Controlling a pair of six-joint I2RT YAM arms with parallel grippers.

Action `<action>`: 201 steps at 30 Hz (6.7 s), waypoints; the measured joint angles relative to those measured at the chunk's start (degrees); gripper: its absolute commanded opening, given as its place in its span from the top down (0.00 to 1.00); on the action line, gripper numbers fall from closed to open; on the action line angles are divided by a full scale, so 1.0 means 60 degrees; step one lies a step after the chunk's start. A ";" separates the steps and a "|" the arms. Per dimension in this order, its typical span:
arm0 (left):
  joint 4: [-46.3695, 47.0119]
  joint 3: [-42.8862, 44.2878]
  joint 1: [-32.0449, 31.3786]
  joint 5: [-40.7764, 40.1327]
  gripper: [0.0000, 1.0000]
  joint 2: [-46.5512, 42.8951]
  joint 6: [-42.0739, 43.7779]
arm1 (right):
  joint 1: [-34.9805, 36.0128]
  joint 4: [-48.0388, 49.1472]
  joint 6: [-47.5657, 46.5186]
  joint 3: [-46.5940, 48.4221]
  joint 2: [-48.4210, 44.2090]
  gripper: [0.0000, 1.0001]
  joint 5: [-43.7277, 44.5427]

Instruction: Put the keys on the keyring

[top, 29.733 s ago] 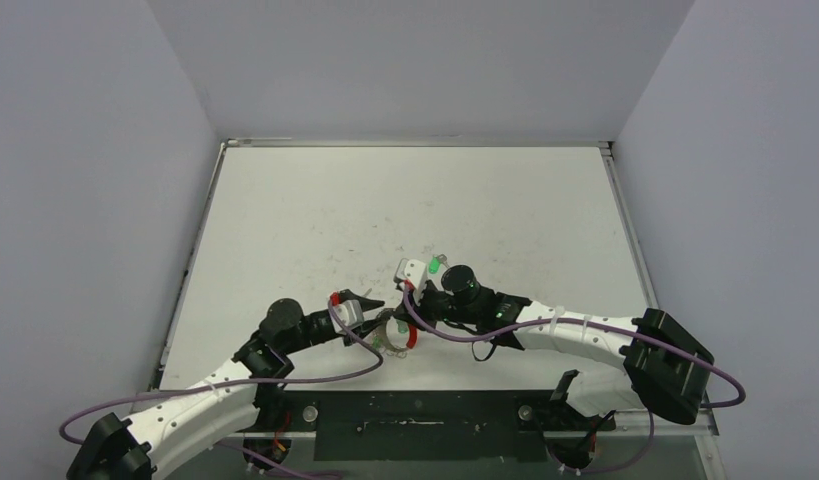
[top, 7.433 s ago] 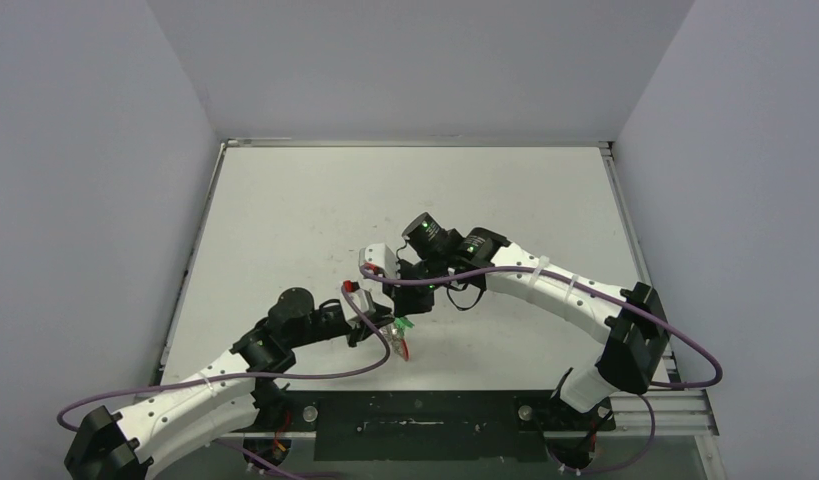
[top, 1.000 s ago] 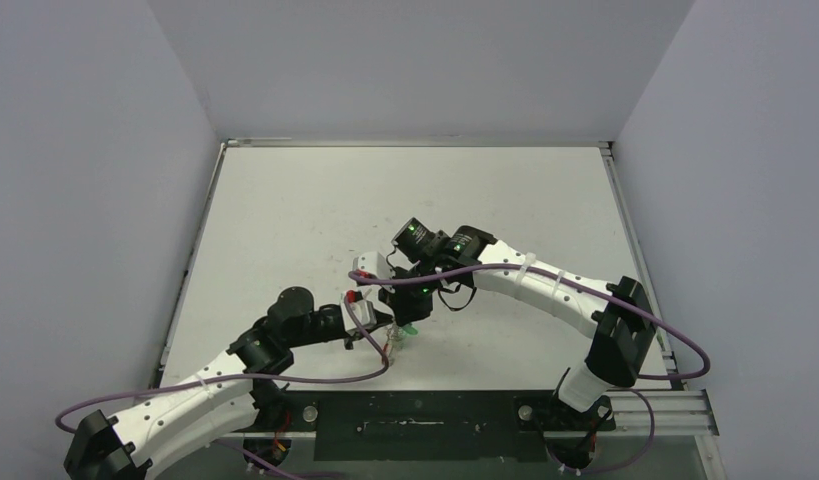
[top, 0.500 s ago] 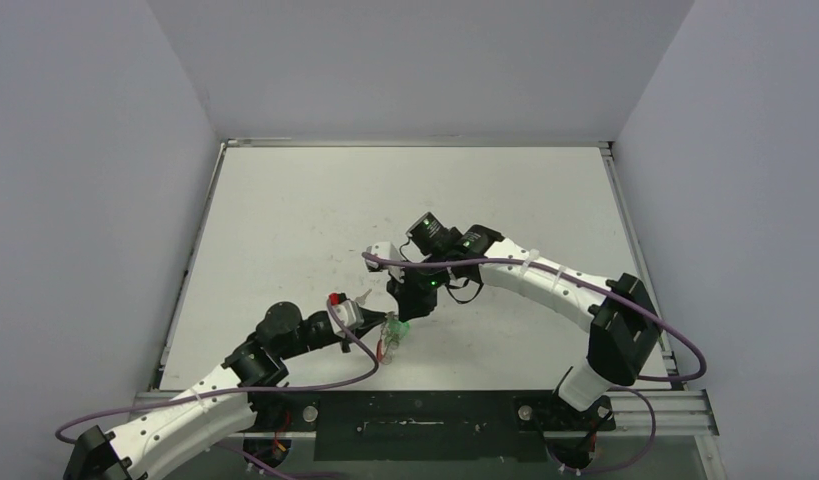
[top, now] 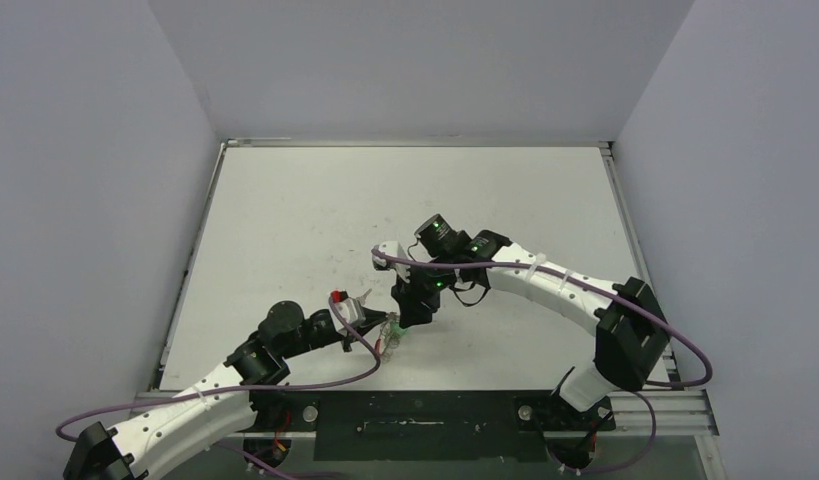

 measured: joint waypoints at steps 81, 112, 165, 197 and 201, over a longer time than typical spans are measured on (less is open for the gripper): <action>0.0404 -0.0186 0.0000 0.0117 1.00 -0.0310 -0.0069 | -0.0444 0.7362 0.0186 -0.4339 -0.2852 0.61 -0.0878; 0.0390 -0.0219 0.0007 0.0007 0.69 -0.0423 -0.0022 | 0.0098 0.5242 -0.0831 -0.2994 -0.1665 1.00 -0.1078; 0.2208 -0.0022 0.0000 0.1013 0.89 0.1865 -0.0262 | 0.1439 -0.2415 -0.1661 0.1945 0.0408 1.00 0.2419; 0.2397 -0.0546 0.0000 0.0331 0.71 0.1147 -0.0535 | 0.0958 -0.0710 -0.1246 0.0688 -0.0259 1.00 0.1847; 0.2379 -0.0557 0.0000 0.0331 0.71 0.1151 -0.0561 | 0.0903 -0.0714 -0.1275 0.0678 -0.0270 1.00 0.1840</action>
